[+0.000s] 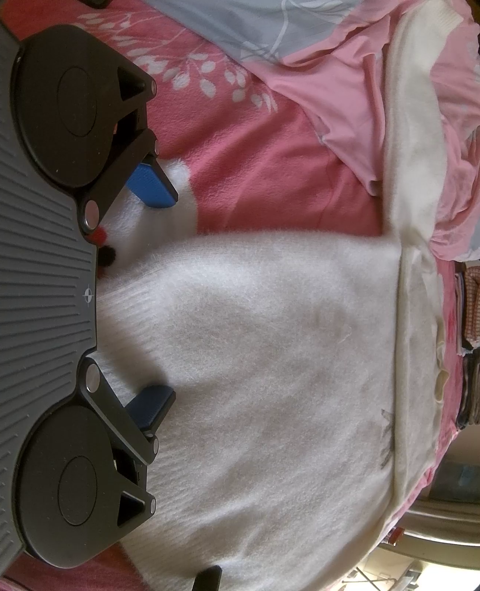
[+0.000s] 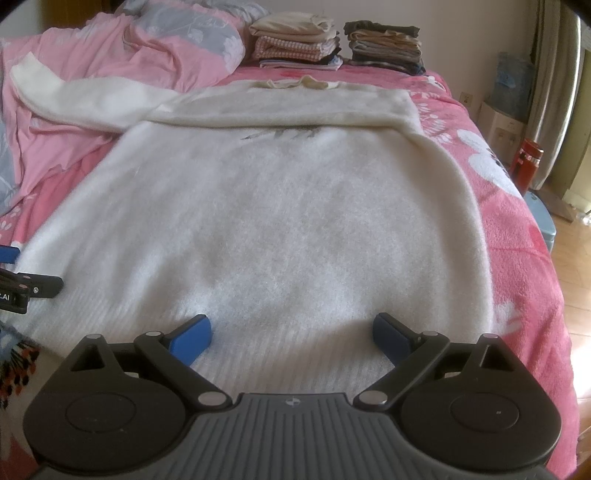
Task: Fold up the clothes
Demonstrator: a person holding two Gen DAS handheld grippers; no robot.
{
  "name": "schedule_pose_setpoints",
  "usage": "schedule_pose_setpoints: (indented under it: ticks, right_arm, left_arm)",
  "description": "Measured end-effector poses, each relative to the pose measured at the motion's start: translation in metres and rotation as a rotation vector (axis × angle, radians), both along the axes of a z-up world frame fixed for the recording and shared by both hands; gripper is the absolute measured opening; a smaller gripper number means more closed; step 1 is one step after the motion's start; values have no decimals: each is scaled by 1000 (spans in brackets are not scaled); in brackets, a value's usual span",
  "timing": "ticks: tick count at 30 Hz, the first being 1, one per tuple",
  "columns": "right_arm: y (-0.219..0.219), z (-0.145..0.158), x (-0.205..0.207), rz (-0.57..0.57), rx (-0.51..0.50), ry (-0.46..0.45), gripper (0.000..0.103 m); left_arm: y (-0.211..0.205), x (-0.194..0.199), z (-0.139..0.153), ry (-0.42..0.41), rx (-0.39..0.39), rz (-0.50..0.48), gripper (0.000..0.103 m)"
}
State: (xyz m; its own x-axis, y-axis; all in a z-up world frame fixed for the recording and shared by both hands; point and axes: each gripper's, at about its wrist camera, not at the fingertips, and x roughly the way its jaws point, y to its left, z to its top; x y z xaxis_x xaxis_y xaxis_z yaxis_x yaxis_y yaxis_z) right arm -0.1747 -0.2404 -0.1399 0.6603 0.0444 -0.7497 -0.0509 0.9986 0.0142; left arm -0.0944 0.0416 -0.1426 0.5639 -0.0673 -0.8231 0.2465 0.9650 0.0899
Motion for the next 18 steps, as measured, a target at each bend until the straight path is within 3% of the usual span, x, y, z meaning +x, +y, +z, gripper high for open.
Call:
schedule_pose_setpoints:
  ticks: [18]
  right_arm:
    - [0, -1, 0, 2, -3, 1, 97]
  left_arm:
    - [0, 1, -1, -1, -1, 0, 103]
